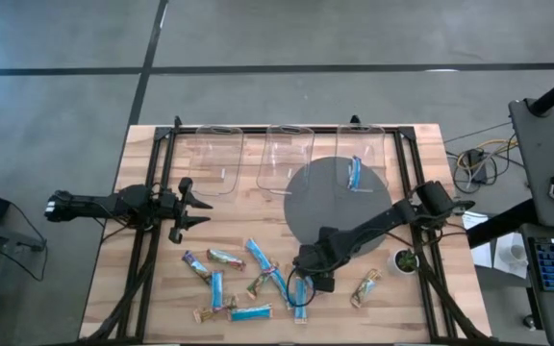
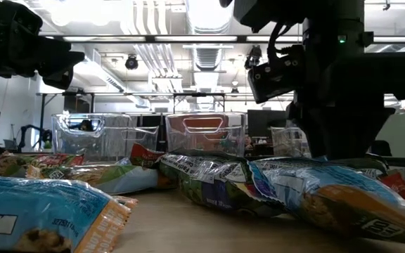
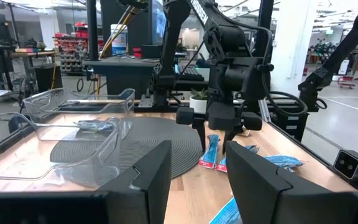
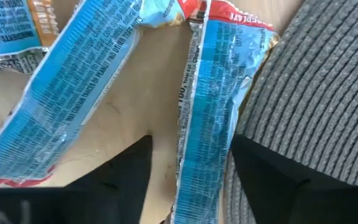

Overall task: Pick and place Granola Bars by type
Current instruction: Put the red granola bar into the middle transparent bin

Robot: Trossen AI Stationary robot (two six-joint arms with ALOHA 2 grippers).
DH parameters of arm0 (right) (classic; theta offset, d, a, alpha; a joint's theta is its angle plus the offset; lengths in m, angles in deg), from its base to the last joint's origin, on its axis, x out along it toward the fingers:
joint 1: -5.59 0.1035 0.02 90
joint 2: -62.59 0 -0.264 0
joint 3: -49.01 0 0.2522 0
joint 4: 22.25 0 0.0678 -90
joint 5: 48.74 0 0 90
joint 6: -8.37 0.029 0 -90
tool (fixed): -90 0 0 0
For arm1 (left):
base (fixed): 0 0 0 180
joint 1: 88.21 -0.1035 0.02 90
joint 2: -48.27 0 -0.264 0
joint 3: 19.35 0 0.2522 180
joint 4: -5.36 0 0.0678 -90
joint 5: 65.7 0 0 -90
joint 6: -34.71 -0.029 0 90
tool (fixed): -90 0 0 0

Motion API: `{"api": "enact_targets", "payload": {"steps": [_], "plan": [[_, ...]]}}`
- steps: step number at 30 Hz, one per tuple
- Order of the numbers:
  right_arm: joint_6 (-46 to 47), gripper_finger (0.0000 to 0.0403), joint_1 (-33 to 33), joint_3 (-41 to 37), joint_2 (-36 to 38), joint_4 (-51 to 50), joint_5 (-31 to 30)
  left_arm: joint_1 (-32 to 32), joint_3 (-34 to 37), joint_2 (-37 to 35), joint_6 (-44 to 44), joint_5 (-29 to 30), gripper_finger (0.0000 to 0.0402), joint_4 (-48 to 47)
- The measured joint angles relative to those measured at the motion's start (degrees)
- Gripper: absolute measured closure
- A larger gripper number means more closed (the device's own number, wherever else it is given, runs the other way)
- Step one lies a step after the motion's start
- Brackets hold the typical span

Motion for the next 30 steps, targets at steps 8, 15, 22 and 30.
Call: {"api": "enact_targets", "payload": {"steps": [8,15,22,30], "plan": [[0.1,0.0338,-1.2,-0.2,1.4,-0.3,-0.8,0.0,0.0,0.0,0.0,0.0,0.0266,0.0],[2.8,0.0384,-3.1,0.9,7.1,0.0,-2.6,0.0,0.0,0.0,0.0,0.0,0.0266,0.0],[13.0,0.037,-12.3,2.9,18.6,9.5,-5.9,0.0,0.0,0.0,0.0,0.0,0.0266,0.0],[16.7,0.0365,-31.8,2.9,23.2,22.7,-6.8,0.0,0.0,0.0,0.0,0.0,0.0266,0.0]]}}
